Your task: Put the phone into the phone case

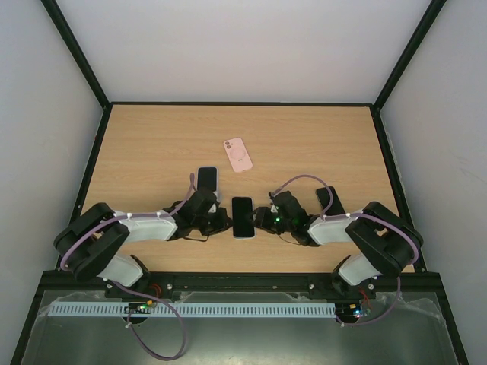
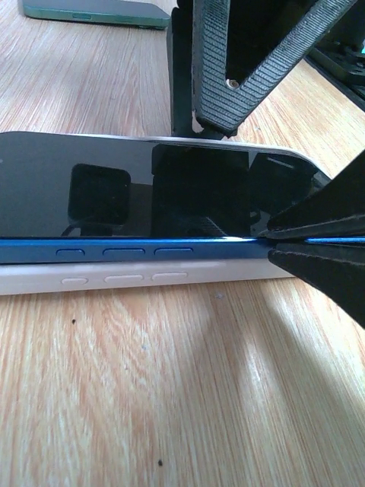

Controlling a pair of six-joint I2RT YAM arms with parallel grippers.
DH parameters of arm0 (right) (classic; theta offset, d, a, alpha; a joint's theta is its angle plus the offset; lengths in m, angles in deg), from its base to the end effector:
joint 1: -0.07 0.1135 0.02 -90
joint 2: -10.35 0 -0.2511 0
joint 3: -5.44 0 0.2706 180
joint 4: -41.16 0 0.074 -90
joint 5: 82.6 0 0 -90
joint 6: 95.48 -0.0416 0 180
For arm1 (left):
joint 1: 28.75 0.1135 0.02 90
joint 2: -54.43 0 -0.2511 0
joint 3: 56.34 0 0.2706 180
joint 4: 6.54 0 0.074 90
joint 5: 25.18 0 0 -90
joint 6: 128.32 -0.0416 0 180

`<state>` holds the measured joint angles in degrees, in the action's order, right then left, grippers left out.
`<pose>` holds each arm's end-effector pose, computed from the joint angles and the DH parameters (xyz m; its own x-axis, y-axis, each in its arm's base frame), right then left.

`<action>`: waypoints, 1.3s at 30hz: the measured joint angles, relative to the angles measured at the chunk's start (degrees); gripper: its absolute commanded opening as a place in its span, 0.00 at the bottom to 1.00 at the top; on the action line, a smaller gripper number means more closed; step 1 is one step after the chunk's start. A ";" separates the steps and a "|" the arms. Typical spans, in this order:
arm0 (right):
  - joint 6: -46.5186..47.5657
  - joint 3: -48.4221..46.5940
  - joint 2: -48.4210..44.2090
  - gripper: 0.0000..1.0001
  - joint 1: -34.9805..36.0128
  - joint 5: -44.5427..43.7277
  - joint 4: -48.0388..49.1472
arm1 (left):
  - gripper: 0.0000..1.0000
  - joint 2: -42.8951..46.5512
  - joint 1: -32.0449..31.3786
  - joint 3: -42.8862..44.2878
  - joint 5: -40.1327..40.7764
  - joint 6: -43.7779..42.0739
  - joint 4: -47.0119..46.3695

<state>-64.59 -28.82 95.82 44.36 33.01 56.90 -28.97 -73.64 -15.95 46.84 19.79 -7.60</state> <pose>0.1739 0.1948 0.0882 -0.9699 0.1350 -0.2029 -0.0962 0.5529 0.8277 0.1847 -0.2021 0.1024 -0.9583 -0.1853 -0.2177 0.0384 0.6710 -0.7405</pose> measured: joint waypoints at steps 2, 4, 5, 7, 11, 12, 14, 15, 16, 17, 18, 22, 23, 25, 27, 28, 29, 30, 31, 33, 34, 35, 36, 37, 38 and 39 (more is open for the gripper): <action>-0.59 0.31 0.00 0.43 0.04 -0.04 0.59 | 0.05 -0.09 -0.44 0.26 0.26 0.42 0.09; -1.20 0.59 0.00 0.43 0.09 -0.13 1.22 | 0.05 -0.17 -0.81 0.37 0.63 0.72 0.13; -1.57 0.76 0.02 0.43 0.13 -0.24 1.57 | 0.05 -0.17 -0.96 0.37 0.85 0.96 0.13; -2.29 1.16 0.02 0.43 0.31 -0.50 2.34 | 0.05 -0.17 -1.25 0.39 1.29 1.31 0.15; -3.78 1.84 0.02 0.42 0.46 -0.79 3.65 | 0.10 -0.15 -1.49 0.52 1.79 1.64 0.44; -3.98 1.92 0.02 0.43 0.50 -0.83 3.76 | 0.11 -0.13 -1.57 0.55 1.84 1.73 0.55; -4.11 2.01 -0.24 0.44 0.74 -1.22 3.56 | 0.14 0.13 -1.81 0.55 2.12 1.99 0.81; -4.04 2.01 -0.59 0.44 0.94 -1.55 3.13 | 0.15 0.37 -1.88 0.55 2.19 2.10 0.98; -3.91 2.01 -1.01 0.44 1.18 -1.84 2.54 | 0.16 0.70 -1.97 0.55 2.25 2.27 1.33; -3.85 2.01 -1.62 0.44 1.42 -2.19 1.84 | 0.18 1.11 -1.97 0.55 2.32 2.34 1.57; -3.69 2.01 -2.21 0.44 1.51 -2.45 1.18 | 0.19 1.77 -1.95 0.55 2.40 2.36 1.79; -2.80 1.97 -3.13 0.44 1.46 -3.74 -0.33 | 0.22 4.44 -0.85 0.57 2.60 2.10 2.49; -2.60 1.95 -3.13 0.44 1.44 -4.07 -0.79 | 0.23 4.74 -0.48 0.57 2.71 1.99 2.62; -2.38 1.86 -2.99 0.44 1.42 -4.52 -1.31 | 0.23 4.96 0.35 0.57 2.86 1.64 2.71; -2.19 1.36 -2.40 0.44 1.42 -4.59 -1.29 | 0.23 4.92 0.87 0.57 2.91 1.36 2.75; -2.16 1.05 -1.97 0.45 1.42 -4.57 -1.14 | 0.23 4.81 1.11 0.57 2.84 1.25 2.71; -2.16 0.74 -1.46 0.45 1.42 -4.50 -0.87 | 0.23 4.57 1.20 0.57 2.71 1.05 2.62; -2.16 0.42 -0.96 0.45 1.42 -4.39 -0.59 | 0.23 4.20 1.22 0.57 2.40 0.90 2.49; -2.19 0.24 -0.48 0.45 1.42 -4.24 -0.13 | 0.23 3.76 1.20 0.57 2.05 0.74 2.27; -2.23 -0.04 0.61 0.45 1.33 -3.63 1.31 | 0.22 2.93 1.20 0.57 1.27 0.15 1.75; -2.34 -0.09 1.09 0.45 1.25 -3.30 2.01 | 0.21 2.69 1.20 0.57 1.05 -0.09 1.49; -2.51 -0.20 1.55 0.45 1.14 -2.93 2.73 | 0.20 2.36 1.20 0.57 0.83 -0.46 1.29; -2.69 -0.24 1.90 0.45 1.09 -2.62 3.26 | 0.19 2.16 1.20 0.57 0.74 -0.70 1.27; -2.93 -0.24 2.21 0.45 1.05 -2.25 3.85 | 0.18 1.90 1.20 0.57 0.63 -1.01 1.33; -3.13 -0.24 2.40 0.45 1.03 -1.88 4.28 | 0.17 1.64 1.20 0.57 0.59 -1.31 1.33; -3.34 -0.24 2.51 0.45 1.03 -1.55 4.57 | 0.15 1.46 1.20 0.57 0.61 -1.60 1.42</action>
<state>-67.94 -29.06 98.34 45.39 31.46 61.47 -27.50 -72.43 -15.38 47.45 18.19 -6.18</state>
